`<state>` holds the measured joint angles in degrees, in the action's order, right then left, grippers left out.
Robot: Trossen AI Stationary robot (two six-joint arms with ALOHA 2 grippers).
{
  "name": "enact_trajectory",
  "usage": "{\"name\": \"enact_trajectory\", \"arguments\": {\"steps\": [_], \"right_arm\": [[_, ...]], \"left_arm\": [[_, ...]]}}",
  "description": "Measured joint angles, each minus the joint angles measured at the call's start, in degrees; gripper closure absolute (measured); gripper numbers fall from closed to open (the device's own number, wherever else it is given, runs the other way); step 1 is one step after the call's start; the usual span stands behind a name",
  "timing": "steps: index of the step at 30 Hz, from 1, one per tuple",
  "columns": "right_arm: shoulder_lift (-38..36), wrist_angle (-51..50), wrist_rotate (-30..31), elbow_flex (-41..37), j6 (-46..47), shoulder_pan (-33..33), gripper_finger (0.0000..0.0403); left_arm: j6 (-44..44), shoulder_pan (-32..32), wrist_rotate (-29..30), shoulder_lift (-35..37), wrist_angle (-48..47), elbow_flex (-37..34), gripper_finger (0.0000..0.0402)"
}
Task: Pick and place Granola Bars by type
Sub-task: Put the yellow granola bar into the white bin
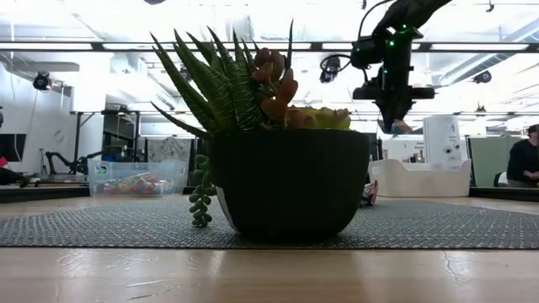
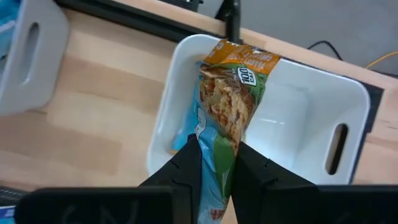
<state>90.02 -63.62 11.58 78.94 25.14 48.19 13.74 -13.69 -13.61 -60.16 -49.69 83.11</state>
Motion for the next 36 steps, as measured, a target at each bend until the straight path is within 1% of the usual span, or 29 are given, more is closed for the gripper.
{"name": "enact_trajectory", "arguments": {"steps": [7,11,24,31,36], "right_arm": [[0.0,1.1,0.0,-0.4,-3.1,4.4,0.0349],[0.0,3.1,-2.4,-1.5,-4.3,5.7,0.0349],[0.1,10.0,-2.6,-8.3,-4.8,6.1,0.0349],[0.1,11.8,-2.6,-10.1,-5.4,6.1,0.0349],[0.1,11.5,-0.7,-11.4,-5.9,6.6,0.0349]], "left_arm": [[0.0,0.0,0.3,0.0,0.0,0.0,0.0401],[0.0,0.0,1.1,0.0,0.0,0.0,0.0401],[0.2,0.0,1.2,0.0,1.5,0.0,0.0401],[0.2,-0.1,1.3,0.0,1.7,0.0,0.0401],[1.2,-0.1,1.3,0.0,1.7,0.0,0.0401]]}}
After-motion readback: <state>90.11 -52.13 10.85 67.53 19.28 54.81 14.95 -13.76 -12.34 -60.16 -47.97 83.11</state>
